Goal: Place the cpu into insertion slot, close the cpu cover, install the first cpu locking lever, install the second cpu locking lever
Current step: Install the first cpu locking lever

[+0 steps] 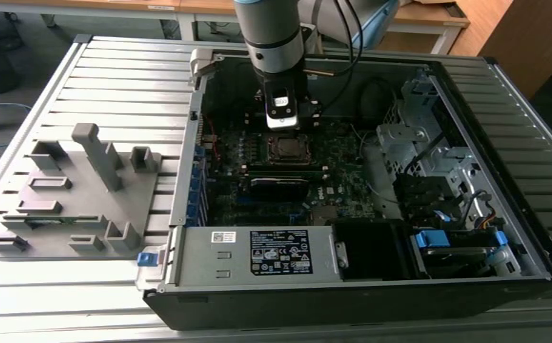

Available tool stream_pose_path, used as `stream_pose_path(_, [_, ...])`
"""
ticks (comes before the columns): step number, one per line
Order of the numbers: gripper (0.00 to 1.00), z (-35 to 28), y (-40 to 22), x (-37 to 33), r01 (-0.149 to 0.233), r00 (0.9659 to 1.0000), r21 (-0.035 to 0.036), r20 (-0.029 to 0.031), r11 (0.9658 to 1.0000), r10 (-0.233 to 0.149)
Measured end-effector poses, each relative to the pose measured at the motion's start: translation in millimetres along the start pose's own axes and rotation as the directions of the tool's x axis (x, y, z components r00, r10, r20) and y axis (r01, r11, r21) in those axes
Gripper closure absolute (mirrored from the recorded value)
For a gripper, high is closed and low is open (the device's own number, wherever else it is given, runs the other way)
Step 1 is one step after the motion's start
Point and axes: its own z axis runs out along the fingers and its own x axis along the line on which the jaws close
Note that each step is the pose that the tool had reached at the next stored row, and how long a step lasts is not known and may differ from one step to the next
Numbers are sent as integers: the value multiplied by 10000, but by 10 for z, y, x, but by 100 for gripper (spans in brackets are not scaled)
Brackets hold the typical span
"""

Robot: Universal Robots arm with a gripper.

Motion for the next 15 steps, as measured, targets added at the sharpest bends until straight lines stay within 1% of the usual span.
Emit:
stream_pose_path(1, [89,2,0,0,-13,9999,67,-99,10000,14])
stream_pose_path(3, [89,5,-1,-1,-41,9993,253,-371,9997,50])
stream_pose_path(5, [89,7,1,-3,-58,9983,389,-570,9992,80])
stream_pose_path(6, [89,9,1,-4,-66,9976,466,-680,9989,98])
stream_pose_path(7, [89,9,1,-4,-72,9972,511,-745,9987,110])
stream_pose_path(9, [89,8,0,-4,-73,9971,521,-754,9986,113])
stream_pose_path(10, [89,9,1,-4,-74,9970,530,-771,9986,114])
stream_pose_path(12, [89,10,3,-7,-72,9969,531,-775,9986,113])
stream_pose_path(15, [89,22,19,-33,-54,9969,529,-779,9986,96])
